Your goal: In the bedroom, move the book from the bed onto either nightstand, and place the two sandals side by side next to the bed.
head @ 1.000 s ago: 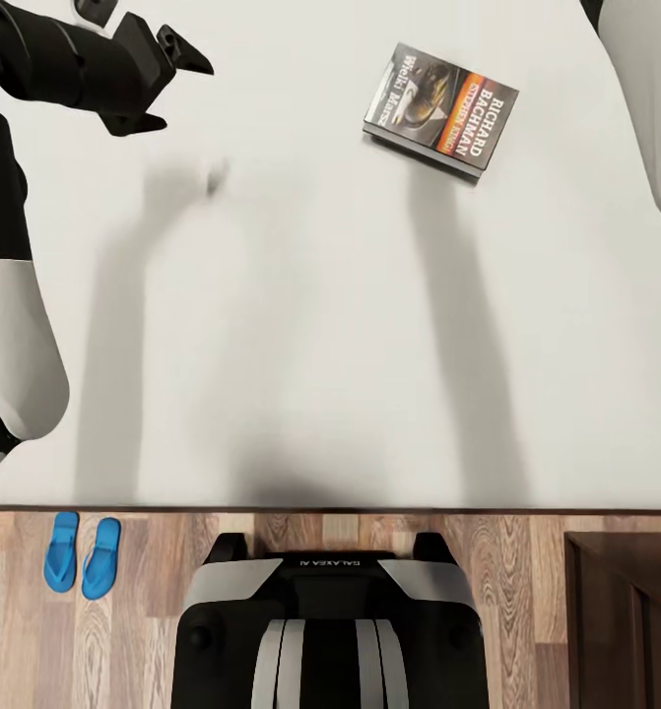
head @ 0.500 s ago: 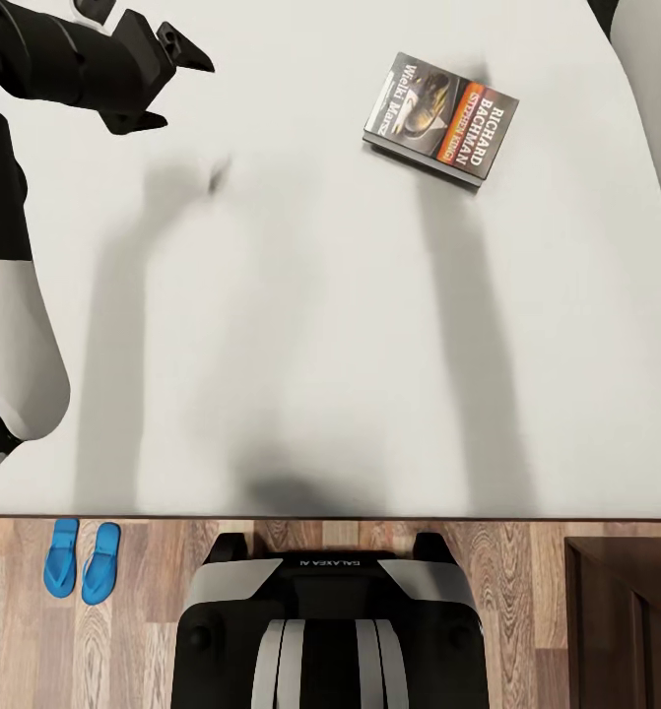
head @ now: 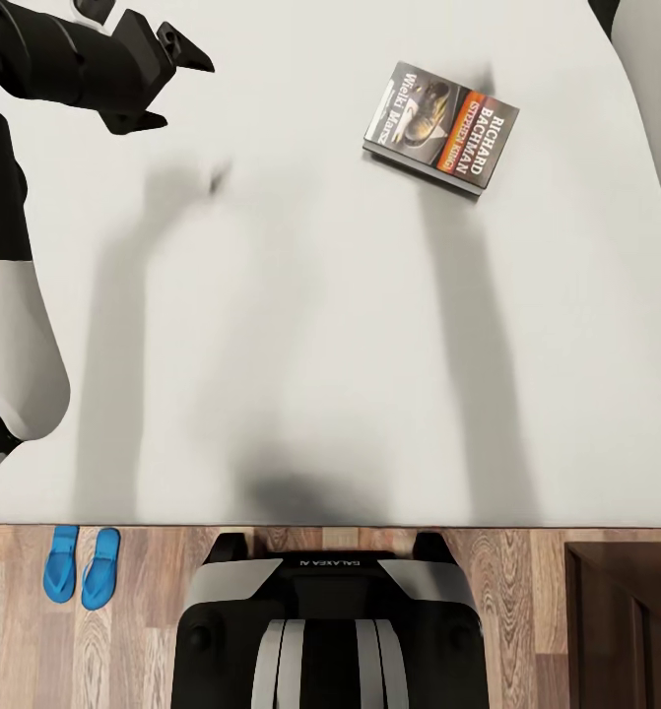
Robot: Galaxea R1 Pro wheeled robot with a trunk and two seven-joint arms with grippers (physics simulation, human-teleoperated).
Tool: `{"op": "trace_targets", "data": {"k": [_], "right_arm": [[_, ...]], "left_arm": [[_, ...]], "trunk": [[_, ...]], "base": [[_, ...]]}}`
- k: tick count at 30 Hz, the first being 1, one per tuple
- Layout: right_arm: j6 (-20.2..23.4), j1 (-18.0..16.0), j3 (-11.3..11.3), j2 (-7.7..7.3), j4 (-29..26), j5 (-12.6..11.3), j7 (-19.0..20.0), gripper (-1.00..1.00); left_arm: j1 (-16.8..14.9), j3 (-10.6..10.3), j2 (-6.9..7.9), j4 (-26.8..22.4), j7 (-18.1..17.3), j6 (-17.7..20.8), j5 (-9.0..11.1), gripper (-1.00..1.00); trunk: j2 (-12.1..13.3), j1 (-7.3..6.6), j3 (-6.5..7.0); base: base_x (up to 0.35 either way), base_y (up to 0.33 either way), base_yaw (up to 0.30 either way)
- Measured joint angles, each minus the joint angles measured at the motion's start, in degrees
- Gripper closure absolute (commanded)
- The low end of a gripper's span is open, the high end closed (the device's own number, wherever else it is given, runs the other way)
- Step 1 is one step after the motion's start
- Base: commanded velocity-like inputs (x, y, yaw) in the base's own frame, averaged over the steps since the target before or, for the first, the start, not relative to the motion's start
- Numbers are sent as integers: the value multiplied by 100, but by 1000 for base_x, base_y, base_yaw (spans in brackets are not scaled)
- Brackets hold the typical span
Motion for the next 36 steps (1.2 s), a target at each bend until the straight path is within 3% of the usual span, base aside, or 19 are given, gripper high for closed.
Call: {"op": "trace_targets", "data": {"k": [12, 25, 31, 36], "right_arm": [[295, 175, 10, 14, 0, -51, 28, -100], [327, 210, 16, -2, -58, -63, 43, -100], [355, 208, 13, -5, -66, -68, 75, -100], [640, 204, 27, -2, -116, -71, 110, -100]], "left_arm": [[0, 0, 9, 0, 10, 0, -7, -100], [8, -11, 12, -8, 5, 0, -6, -100], [5, -55, 11, -9, 13, 0, -13, -100], [2, -154, -16, -10, 29, -1, -18, -100]], "trunk": [[0, 2, 0], [0, 2, 0], [0, 2, 1], [0, 2, 25]], "base": [[95, 0, 0], [6, 0, 0], [0, 0, 0], [0, 0, 0]]}}
